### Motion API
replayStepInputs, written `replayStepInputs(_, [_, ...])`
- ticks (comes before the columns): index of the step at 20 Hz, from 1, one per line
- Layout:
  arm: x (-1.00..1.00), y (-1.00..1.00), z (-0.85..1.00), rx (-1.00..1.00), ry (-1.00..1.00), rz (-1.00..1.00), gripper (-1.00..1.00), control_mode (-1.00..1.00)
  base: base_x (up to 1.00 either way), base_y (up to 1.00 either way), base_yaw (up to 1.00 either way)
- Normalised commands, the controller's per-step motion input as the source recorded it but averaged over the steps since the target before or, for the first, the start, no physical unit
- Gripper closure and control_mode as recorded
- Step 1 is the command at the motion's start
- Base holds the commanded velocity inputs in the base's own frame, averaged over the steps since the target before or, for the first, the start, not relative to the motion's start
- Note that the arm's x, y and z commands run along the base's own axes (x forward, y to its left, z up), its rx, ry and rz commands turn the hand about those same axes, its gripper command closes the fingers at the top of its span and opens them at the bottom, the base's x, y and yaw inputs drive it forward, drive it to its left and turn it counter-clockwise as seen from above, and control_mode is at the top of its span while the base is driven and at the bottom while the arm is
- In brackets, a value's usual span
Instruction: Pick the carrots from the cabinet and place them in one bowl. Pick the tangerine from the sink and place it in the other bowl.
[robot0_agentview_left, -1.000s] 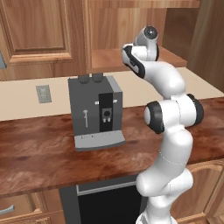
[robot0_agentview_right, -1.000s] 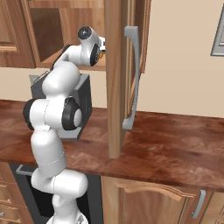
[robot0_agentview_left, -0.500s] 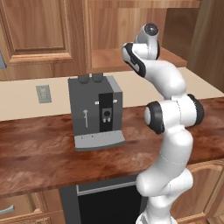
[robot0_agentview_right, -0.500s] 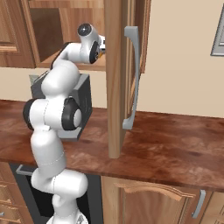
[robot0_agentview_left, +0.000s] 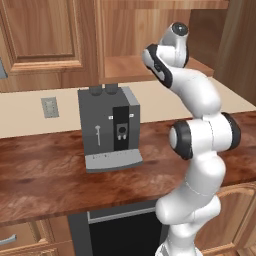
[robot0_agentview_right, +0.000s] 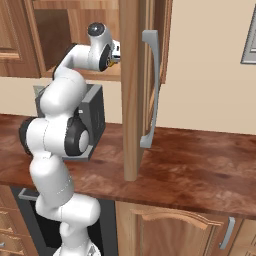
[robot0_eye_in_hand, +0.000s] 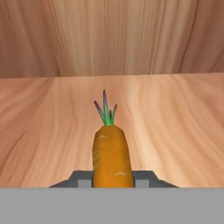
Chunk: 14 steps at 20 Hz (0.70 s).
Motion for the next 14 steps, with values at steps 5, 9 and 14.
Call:
replayStepInputs(5, [-0.55,0.0,0.0,0.02,0.0,0.0,1.0,-1.0,0.0,0.0,0.0])
replayStepInputs(9, [-0.56,0.0,0.0,0.03,-0.01,0.0,1.0,-1.0,0.0,0.0,0.0])
replayStepInputs(14, [-0.56,0.0,0.0,0.0,-0.05,0.0,1.0,-1.0,0.0,0.0,0.0])
